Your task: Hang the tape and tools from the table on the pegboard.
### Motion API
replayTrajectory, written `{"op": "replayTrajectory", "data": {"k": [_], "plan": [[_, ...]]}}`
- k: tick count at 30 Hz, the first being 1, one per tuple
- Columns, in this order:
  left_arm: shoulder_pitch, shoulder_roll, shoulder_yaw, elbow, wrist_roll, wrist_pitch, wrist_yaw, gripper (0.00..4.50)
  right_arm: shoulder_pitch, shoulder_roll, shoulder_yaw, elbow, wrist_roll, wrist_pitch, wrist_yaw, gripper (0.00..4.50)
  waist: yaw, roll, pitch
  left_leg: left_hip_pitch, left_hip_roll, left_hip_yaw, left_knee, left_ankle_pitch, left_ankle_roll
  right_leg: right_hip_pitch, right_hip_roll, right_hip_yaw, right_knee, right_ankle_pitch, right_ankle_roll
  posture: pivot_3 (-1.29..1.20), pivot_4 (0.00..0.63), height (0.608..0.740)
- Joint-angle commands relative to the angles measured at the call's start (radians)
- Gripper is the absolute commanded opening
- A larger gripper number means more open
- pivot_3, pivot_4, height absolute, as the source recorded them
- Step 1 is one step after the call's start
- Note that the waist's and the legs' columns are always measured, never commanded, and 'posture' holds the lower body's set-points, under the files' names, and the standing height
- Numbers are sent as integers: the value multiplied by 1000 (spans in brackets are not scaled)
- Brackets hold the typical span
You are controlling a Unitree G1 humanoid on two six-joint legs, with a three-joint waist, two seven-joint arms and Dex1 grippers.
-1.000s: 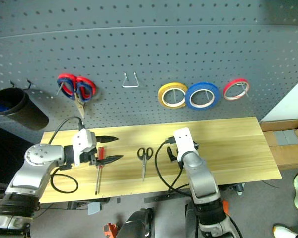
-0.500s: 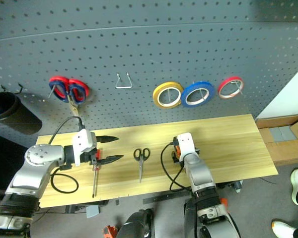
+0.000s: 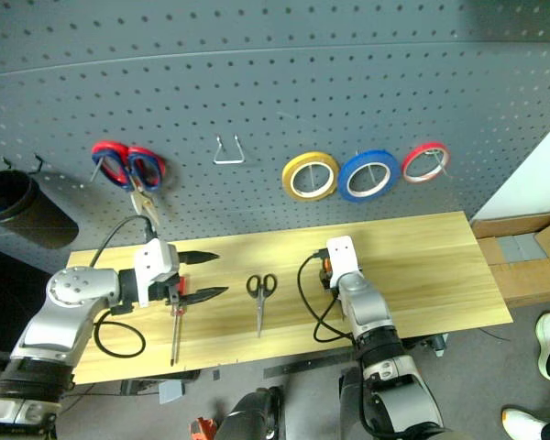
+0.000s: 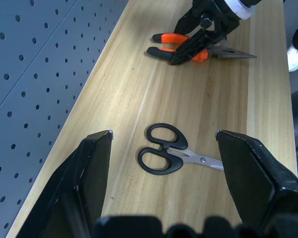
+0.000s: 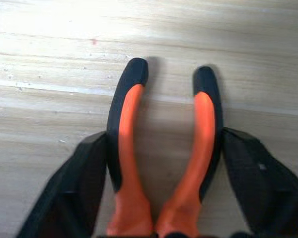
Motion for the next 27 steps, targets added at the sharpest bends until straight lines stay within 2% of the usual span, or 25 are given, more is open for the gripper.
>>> {"op": "replayTrajectory", "data": {"k": [1, 7, 14, 19, 23, 27], "plan": [[28, -8, 31, -34, -23, 0, 12, 3580, 48, -2, 43, -18, -10, 3, 13, 2901, 0, 0, 0, 0, 0, 0, 0, 0, 0, 0, 0, 0, 0, 0, 0, -115, 275, 740], [83, -71, 98, -73, -90, 82, 107, 3580, 94, -23, 121, -155, -48, -34, 15, 2901, 0, 0, 0, 0, 0, 0, 0, 0, 0, 0, 0, 0, 0, 0, 0, -108, 277, 740], [201, -112, 179, -169, -146, 140, 194, 3580, 274, -88, 246, -592, -55, -122, 94, 2901, 5, 0, 0, -2, 0, 0, -2, 0, 0, -3, 0, 1, -1, 0, 0, -89, 280, 740], [242, -129, 247, -199, -191, 124, 217, 3580, 359, -110, 329, -843, -59, -100, 141, 2901, 10, 0, 0, -2, 0, 0, -1, 0, 0, -2, 0, 1, -1, 0, 0, -80, 284, 740], [259, -126, 294, -185, -224, 96, 193, 3580, 316, -97, 371, -988, -50, -103, 172, 2901, 13, 0, 0, -1, 0, 0, -1, 0, 0, -2, 0, 0, 0, 0, 0, -79, 287, 740], [248, -133, 324, -176, -260, 83, 176, 3580, 195, -77, 358, -1000, -39, -95, 191, 2901, 19, 0, 0, -1, 1, 0, -1, 0, 0, -2, 0, 0, 0, 0, 0, -82, 285, 740]]}}
